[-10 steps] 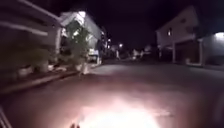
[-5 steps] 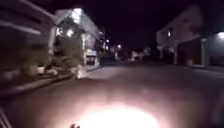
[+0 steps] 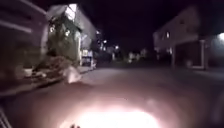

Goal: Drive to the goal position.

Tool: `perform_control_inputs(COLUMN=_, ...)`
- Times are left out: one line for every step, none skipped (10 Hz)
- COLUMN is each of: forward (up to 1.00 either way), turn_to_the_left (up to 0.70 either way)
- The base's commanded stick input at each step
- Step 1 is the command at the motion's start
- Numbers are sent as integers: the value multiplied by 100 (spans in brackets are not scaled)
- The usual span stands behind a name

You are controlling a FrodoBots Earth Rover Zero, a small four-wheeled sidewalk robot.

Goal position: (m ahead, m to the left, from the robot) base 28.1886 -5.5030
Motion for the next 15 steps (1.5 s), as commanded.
perform_control_inputs(forward=100, turn_to_the_left=0)
perform_control_inputs(forward=100, turn_to_the_left=0)
perform_control_inputs(forward=100, turn_to_the_left=0)
perform_control_inputs(forward=100, turn_to_the_left=0)
perform_control_inputs(forward=100, turn_to_the_left=0)
perform_control_inputs(forward=100, turn_to_the_left=0)
perform_control_inputs(forward=100, turn_to_the_left=0)
perform_control_inputs(forward=100, turn_to_the_left=0)
perform_control_inputs(forward=100, turn_to_the_left=0)
perform_control_inputs(forward=100, turn_to_the_left=0)
perform_control_inputs(forward=100, turn_to_the_left=0)
perform_control_inputs(forward=100, turn_to_the_left=0)
perform_control_inputs(forward=100, turn_to_the_left=0)
perform_control_inputs(forward=100, turn_to_the_left=0)
perform_control_inputs(forward=100, turn_to_the_left=0)
